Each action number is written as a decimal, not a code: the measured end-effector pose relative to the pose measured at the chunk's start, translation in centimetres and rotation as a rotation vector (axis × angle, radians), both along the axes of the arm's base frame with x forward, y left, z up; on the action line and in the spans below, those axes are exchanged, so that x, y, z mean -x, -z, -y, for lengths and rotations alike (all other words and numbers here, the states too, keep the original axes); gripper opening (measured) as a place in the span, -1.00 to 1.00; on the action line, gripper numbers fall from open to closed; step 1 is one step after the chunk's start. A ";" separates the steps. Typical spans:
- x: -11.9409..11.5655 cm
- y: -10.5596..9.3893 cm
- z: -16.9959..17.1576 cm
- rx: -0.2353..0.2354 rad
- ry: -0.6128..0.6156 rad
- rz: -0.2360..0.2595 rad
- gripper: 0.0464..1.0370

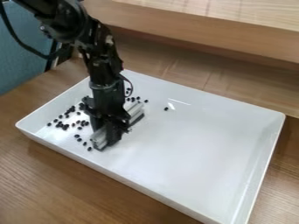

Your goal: Sweep into pile

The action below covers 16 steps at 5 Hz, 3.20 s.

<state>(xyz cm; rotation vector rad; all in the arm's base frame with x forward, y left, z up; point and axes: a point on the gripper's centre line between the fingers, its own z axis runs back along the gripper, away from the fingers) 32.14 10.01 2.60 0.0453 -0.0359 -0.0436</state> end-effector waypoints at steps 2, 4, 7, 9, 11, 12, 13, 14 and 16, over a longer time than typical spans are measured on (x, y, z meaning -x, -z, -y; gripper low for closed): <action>0.8 0.0 -3.1 -0.020 -0.011 -0.006 -0.29; 1.4 -0.1 -5.5 -0.047 -0.012 -0.014 -0.29; 0.8 -0.1 -6.5 -0.007 -0.075 0.018 -0.14; 0.5 -0.3 -4.4 0.056 -0.042 -0.014 0.90; -0.7 -4.6 -3.7 0.064 -0.047 0.054 0.92; -0.8 -6.7 -2.9 0.042 -0.040 0.073 0.92; -0.5 -8.2 -1.8 0.062 -0.011 0.078 0.92; 0.6 -9.1 0.3 0.088 0.028 0.078 0.92; 2.1 -10.1 3.5 0.097 0.095 0.091 0.92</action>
